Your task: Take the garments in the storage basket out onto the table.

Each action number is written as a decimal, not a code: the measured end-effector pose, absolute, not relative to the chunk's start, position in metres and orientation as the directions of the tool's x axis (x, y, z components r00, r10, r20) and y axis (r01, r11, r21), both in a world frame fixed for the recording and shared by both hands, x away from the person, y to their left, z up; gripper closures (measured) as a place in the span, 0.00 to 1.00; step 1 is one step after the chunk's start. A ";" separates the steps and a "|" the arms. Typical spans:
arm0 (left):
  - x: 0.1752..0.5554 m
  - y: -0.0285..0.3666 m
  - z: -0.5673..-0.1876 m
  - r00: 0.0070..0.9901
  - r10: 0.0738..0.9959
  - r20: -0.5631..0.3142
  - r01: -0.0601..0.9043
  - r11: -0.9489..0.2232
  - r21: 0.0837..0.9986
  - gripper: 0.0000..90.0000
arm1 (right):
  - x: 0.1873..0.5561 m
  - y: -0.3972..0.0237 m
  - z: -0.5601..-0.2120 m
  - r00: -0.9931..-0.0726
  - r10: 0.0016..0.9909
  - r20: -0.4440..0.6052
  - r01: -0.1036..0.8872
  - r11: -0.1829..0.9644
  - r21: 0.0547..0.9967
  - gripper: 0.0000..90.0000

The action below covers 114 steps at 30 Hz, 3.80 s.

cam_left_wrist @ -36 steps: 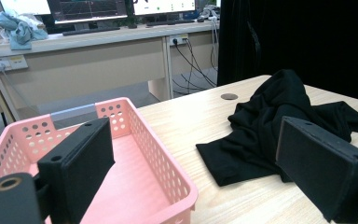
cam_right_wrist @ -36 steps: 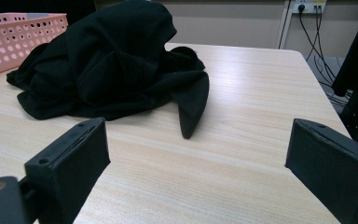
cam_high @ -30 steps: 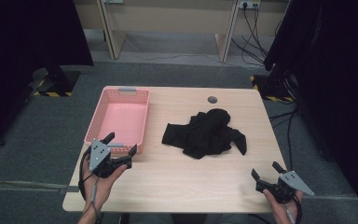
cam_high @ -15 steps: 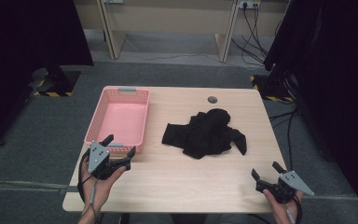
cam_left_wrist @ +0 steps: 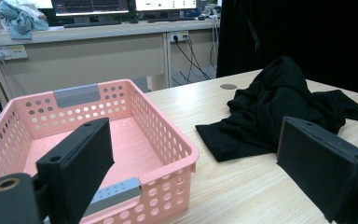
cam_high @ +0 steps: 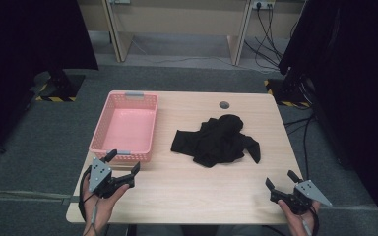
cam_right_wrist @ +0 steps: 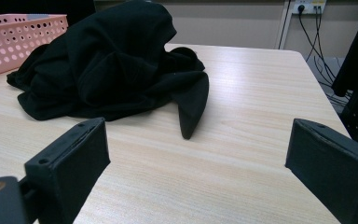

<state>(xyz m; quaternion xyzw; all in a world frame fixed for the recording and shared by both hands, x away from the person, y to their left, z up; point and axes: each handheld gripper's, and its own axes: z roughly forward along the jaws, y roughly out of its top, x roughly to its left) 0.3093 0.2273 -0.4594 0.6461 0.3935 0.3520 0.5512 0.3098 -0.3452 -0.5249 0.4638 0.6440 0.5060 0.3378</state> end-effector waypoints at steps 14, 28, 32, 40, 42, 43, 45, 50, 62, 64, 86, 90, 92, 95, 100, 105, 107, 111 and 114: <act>0.304 0.231 -0.471 0.442 0.897 0.015 0.133 -0.082 0.988 0.10 | 0.310 -0.345 -0.525 -0.341 0.939 0.033 0.255 0.059 0.965 0.07; 0.302 0.232 -0.479 0.446 0.895 0.017 0.144 -0.091 0.985 0.10 | 0.310 -0.345 -0.525 -0.342 0.939 0.031 0.254 0.061 0.965 0.07; 0.302 0.232 -0.483 0.446 0.895 0.014 0.151 -0.091 0.984 0.10 | 0.310 -0.345 -0.525 -0.342 0.939 0.031 0.254 0.060 0.965 0.07; 0.304 0.232 -0.492 0.440 0.898 0.012 0.173 -0.098 0.980 0.10 | 0.310 -0.345 -0.525 -0.342 0.939 0.032 0.254 0.060 0.965 0.07; 0.305 0.232 -0.494 0.441 0.898 0.011 0.178 -0.100 0.979 0.10 | 0.310 -0.345 -0.525 -0.342 0.939 0.032 0.254 0.060 0.965 0.07; 0.305 0.232 -0.495 0.441 0.897 0.012 0.179 -0.101 0.979 0.10 | 0.310 -0.345 -0.525 -0.342 0.939 0.031 0.253 0.060 0.966 0.07; 0.305 0.232 -0.497 0.443 0.897 0.015 0.178 -0.105 0.978 0.10 | 0.310 -0.345 -0.525 -0.342 0.939 0.032 0.254 0.060 0.965 0.07; 0.307 0.233 -0.502 0.443 0.896 0.012 0.189 -0.106 0.976 0.10 | 0.309 -0.345 -0.525 -0.342 0.939 0.031 0.253 0.060 0.966 0.07; 0.311 0.230 -0.509 0.450 0.893 0.012 0.204 -0.116 0.972 0.10 | 0.309 -0.345 -0.525 -0.342 0.939 0.030 0.252 0.061 0.966 0.07; 0.311 0.229 -0.510 0.452 0.892 0.013 0.205 -0.118 0.972 0.10 | 0.309 -0.345 -0.525 -0.342 0.939 0.029 0.253 0.062 0.966 0.07; 0.319 0.220 -0.521 0.475 0.880 0.024 0.216 -0.143 0.966 0.10 | 0.309 -0.345 -0.525 -0.343 0.939 0.031 0.250 0.059 0.966 0.07; 0.320 0.219 -0.523 0.474 0.880 0.026 0.216 -0.145 0.966 0.10 | 0.309 -0.345 -0.525 -0.344 0.938 0.032 0.250 0.059 0.966 0.07; 0.320 0.219 -0.525 0.474 0.880 0.027 0.218 -0.147 0.965 0.10 | 0.309 -0.345 -0.525 -0.344 0.938 0.032 0.250 0.059 0.966 0.07; 0.321 0.219 -0.526 0.472 0.881 0.028 0.219 -0.148 0.964 0.10 | 0.309 -0.345 -0.525 -0.345 0.938 0.031 0.250 0.060 0.966 0.07; 0.322 0.219 -0.531 0.472 0.881 0.027 0.220 -0.147 0.964 0.10 | 0.309 -0.345 -0.525 -0.346 0.938 0.030 0.249 0.061 0.966 0.07; 0.323 0.220 -0.531 0.469 0.883 0.023 0.219 -0.141 0.965 0.10 | 0.309 -0.345 -0.525 -0.347 0.937 0.032 0.249 0.060 0.967 0.07; 0.322 0.220 -0.531 0.468 0.884 0.022 0.218 -0.139 0.966 0.10 | 0.309 -0.345 -0.525 -0.347 0.937 0.031 0.249 0.060 0.967 0.07; 0.322 0.219 -0.532 0.465 0.885 0.035 0.210 -0.149 0.966 0.09 | 0.309 -0.345 -0.525 -0.347 0.937 0.031 0.249 0.060 0.967 0.07; 0.321 0.219 -0.532 0.461 0.887 0.037 0.209 -0.148 0.967 0.09 | 0.309 -0.345 -0.525 -0.348 0.937 0.033 0.249 0.059 0.967 0.07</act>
